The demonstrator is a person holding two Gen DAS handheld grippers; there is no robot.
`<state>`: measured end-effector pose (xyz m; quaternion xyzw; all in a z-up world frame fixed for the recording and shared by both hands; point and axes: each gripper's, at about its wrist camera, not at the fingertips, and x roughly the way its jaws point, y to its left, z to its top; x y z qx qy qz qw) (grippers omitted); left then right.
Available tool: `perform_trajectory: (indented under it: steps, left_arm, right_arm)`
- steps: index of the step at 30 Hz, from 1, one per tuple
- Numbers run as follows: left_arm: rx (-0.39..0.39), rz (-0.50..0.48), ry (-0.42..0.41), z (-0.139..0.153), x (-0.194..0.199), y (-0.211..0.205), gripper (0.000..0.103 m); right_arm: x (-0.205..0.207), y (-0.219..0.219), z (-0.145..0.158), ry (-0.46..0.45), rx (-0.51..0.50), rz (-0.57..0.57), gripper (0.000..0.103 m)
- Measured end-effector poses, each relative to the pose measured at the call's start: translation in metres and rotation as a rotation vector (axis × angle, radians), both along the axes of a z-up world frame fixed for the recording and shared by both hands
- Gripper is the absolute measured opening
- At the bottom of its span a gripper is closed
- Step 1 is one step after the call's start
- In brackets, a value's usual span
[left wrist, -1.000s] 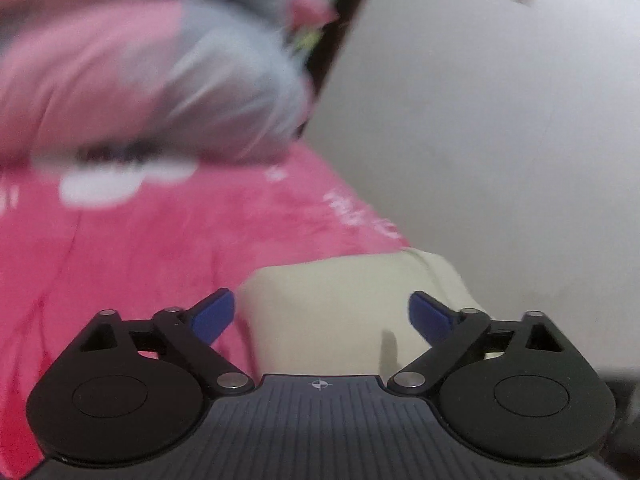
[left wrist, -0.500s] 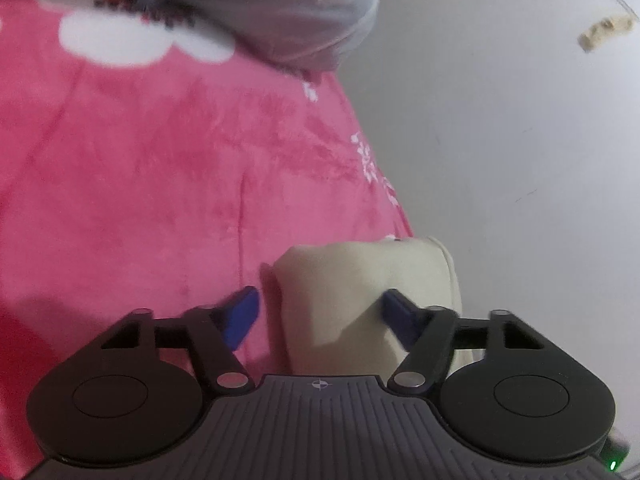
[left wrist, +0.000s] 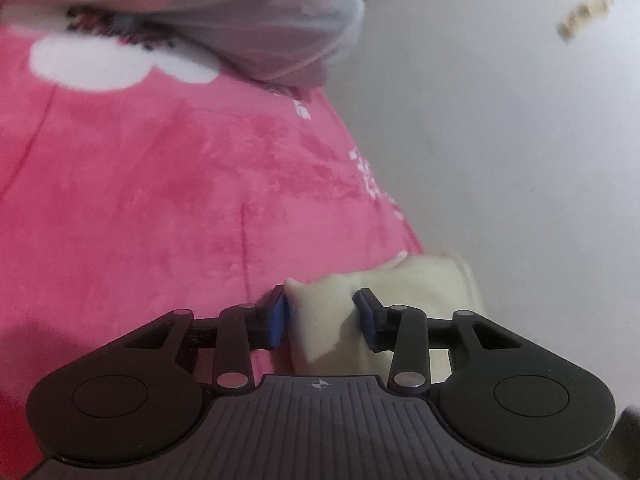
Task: Fold clothes
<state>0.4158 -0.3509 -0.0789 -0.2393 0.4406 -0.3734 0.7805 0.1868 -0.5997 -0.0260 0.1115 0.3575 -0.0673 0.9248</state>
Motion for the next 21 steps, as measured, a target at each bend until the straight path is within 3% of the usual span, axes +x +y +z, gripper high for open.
perform_trajectory:
  steps: [1,2,4,8,13,15,17,18,21]
  left_arm:
    - [-0.010,0.023,0.024,0.002,-0.001,0.005,0.061]
    - [0.000,0.064,0.040,0.007,-0.003,0.011,0.063]
    - [0.024,0.147,0.039,0.023,-0.012,0.026,0.064]
    - [0.092,0.197,-0.014,0.073,-0.040,0.057,0.064]
    - [0.215,0.113,-0.249,0.176,-0.109,0.078,0.069]
    - [0.211,0.073,-0.331,0.218,-0.140,0.084,0.076]
    - [0.193,0.040,-0.411,0.259,-0.175,0.096,0.089]
    - [0.179,0.026,-0.452,0.278,-0.194,0.103,0.102]
    - [0.188,0.003,-0.571,0.331,-0.256,0.122,0.103]
  right_arm:
    - [0.001,0.001,0.000,0.004,-0.005,-0.001,0.027]
    - [0.002,0.001,0.001,0.009,-0.005,-0.002,0.027]
    - [0.003,0.000,0.003,0.022,0.005,-0.010,0.027]
    - [0.000,-0.005,0.016,0.044,0.063,-0.036,0.030]
    - [-0.052,0.000,0.070,-0.018,0.096,-0.064,0.031]
    - [-0.087,0.008,0.103,-0.073,0.088,-0.054,0.031]
    - [-0.131,0.016,0.139,-0.146,0.096,-0.036,0.032]
    - [-0.155,0.021,0.158,-0.186,0.099,-0.025,0.033]
    - [-0.219,0.038,0.205,-0.288,0.073,0.001,0.044]
